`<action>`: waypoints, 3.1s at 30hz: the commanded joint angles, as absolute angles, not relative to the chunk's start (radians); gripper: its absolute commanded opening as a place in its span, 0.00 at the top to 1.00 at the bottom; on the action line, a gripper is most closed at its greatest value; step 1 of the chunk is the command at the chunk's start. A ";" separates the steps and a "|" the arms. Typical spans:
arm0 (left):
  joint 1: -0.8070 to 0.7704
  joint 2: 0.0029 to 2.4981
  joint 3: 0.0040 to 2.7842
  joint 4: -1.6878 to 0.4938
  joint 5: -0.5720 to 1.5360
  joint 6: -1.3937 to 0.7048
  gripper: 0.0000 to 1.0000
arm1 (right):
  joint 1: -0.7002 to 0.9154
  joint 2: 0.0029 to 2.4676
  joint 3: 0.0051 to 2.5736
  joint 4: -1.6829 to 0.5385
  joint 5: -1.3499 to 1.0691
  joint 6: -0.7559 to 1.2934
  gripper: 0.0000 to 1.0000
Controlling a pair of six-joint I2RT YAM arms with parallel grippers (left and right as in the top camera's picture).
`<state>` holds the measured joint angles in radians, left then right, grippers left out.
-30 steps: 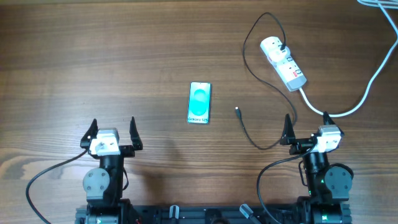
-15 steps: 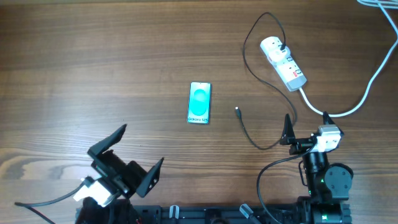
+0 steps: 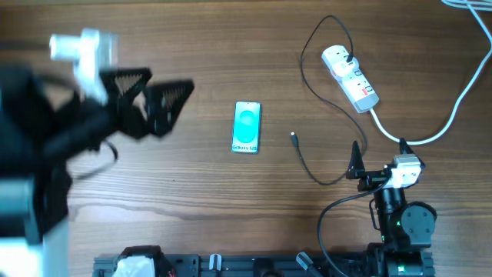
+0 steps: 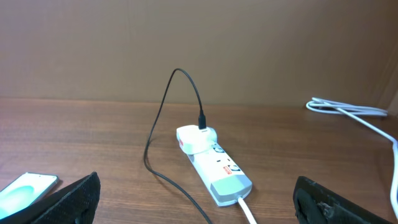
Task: Plug charger to phone and switch on socket
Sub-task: 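Move the left gripper over the Galaxy S25 phone, then lower the left gripper and grasp the phone by its edges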
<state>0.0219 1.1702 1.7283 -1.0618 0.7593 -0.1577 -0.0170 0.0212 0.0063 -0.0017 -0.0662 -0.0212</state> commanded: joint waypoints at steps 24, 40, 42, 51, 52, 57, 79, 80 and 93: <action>-0.569 2.134 1.786 -1.198 0.047 -0.396 0.00 | -0.021 0.016 0.005 0.001 -0.052 -0.026 0.00; -0.546 2.157 1.634 -0.986 0.024 -0.468 0.00 | -0.021 0.016 0.005 0.001 -0.052 -0.026 0.00; -0.546 2.173 1.634 -0.980 0.024 -0.451 0.00 | -0.021 0.016 0.005 0.001 -0.052 -0.026 0.00; -0.548 2.196 1.632 -0.989 -0.013 -0.423 0.00 | -0.021 0.016 0.005 0.001 -0.052 -0.026 0.00; -0.548 2.196 1.628 -0.986 -0.013 -0.424 0.00 | -0.021 0.016 0.005 0.001 -0.052 -0.026 0.00; -0.549 2.196 1.583 -0.956 -0.012 -0.423 0.00 | -0.021 0.016 0.005 0.001 -0.052 -0.026 0.00; -0.571 2.196 1.575 -0.950 -0.009 -0.423 0.23 | -0.021 0.016 0.005 0.001 -0.052 -0.026 0.00; -0.571 2.196 1.575 -0.950 -0.009 -0.423 0.23 | -0.021 0.016 0.005 0.001 -0.052 -0.026 0.00; -0.571 2.120 1.578 -0.966 -0.009 -0.427 0.29 | -0.021 0.016 0.005 0.001 -0.052 -0.026 0.00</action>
